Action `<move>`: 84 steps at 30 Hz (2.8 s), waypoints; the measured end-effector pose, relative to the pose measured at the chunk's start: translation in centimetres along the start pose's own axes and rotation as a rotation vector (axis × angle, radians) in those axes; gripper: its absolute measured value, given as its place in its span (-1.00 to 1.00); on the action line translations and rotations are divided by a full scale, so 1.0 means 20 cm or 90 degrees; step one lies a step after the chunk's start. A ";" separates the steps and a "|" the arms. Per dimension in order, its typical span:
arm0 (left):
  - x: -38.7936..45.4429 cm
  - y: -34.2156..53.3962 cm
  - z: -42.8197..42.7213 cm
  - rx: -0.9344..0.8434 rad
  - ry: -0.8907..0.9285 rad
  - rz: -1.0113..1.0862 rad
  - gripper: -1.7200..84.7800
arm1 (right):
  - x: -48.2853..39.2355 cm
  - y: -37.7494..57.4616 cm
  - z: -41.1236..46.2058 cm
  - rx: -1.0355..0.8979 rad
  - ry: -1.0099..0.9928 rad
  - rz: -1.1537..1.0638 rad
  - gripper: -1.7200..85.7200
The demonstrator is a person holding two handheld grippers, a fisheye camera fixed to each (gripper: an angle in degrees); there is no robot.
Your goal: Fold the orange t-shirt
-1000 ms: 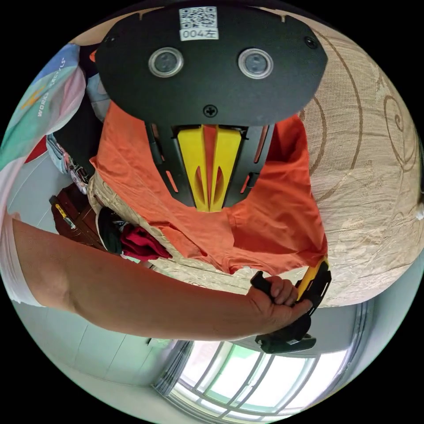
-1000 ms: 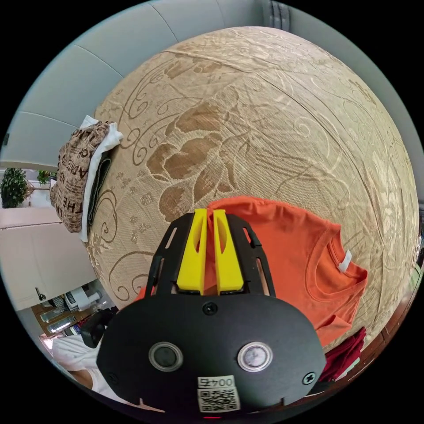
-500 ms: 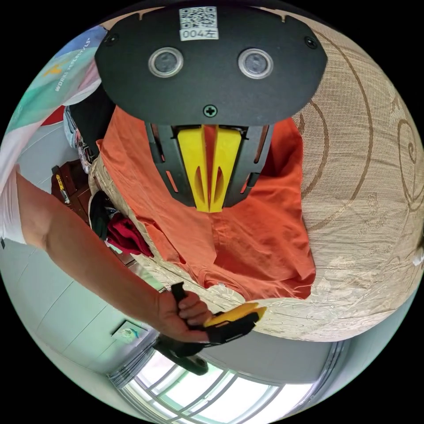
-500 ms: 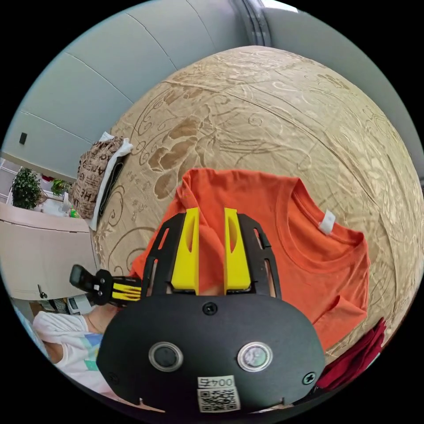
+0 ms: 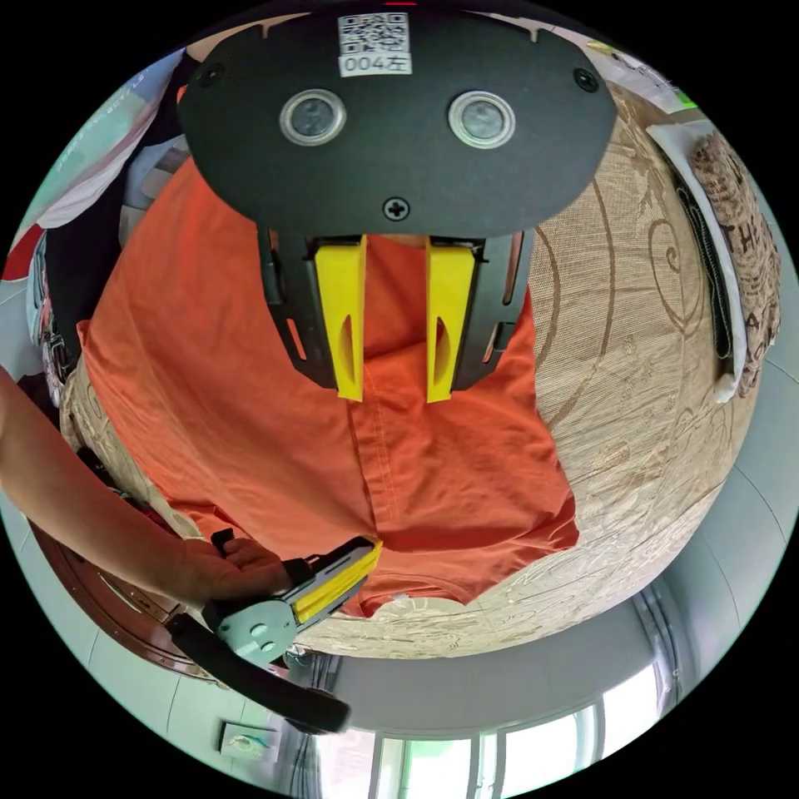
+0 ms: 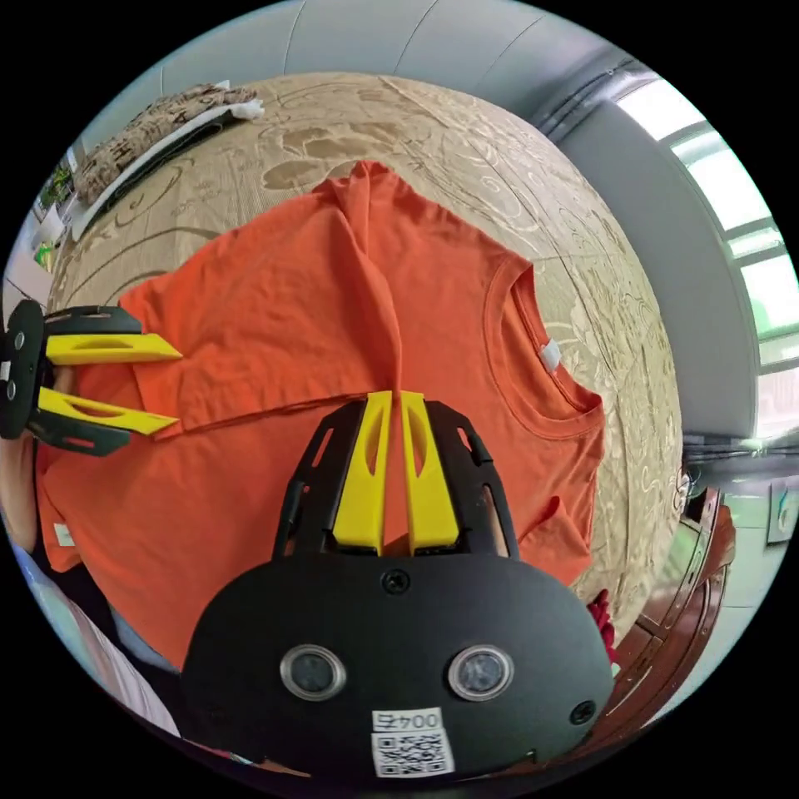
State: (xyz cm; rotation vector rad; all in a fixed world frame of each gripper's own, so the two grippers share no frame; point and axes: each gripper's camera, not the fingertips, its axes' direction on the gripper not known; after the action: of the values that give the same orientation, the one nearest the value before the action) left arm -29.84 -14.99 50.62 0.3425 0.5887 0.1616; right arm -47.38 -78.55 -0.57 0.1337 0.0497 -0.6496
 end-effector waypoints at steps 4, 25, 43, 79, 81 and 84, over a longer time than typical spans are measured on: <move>-0.04 0.02 0.03 0.001 0.020 0.001 -0.69 | 0.16 -0.13 -0.14 0.125 -0.197 0.101 -0.85; -0.10 0.11 0.07 0.003 0.023 0.005 -0.69 | 0.09 -0.38 -0.05 -0.063 -0.148 0.182 -0.71; -0.11 0.14 0.06 0.003 0.037 -0.009 -0.70 | 0.20 -0.98 -0.01 -0.020 -0.286 0.030 -0.81; 0.19 0.11 -0.04 0.003 0.029 -0.016 -0.72 | 0.50 -0.68 0.17 0.038 -0.309 0.107 -0.72; 0.23 0.10 -0.05 0.001 0.017 -0.011 -0.72 | 0.46 -0.61 0.02 0.167 -0.273 0.114 -0.80; 0.27 0.09 -0.07 0.001 0.017 -0.015 -0.73 | 0.41 -0.61 0.01 0.154 -0.312 0.106 -0.83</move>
State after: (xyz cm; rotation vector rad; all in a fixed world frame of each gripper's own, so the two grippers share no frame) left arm -26.30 -11.51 47.40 0.3355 0.6194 0.1432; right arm -48.35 -93.10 -2.49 0.2062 -0.5089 -0.5066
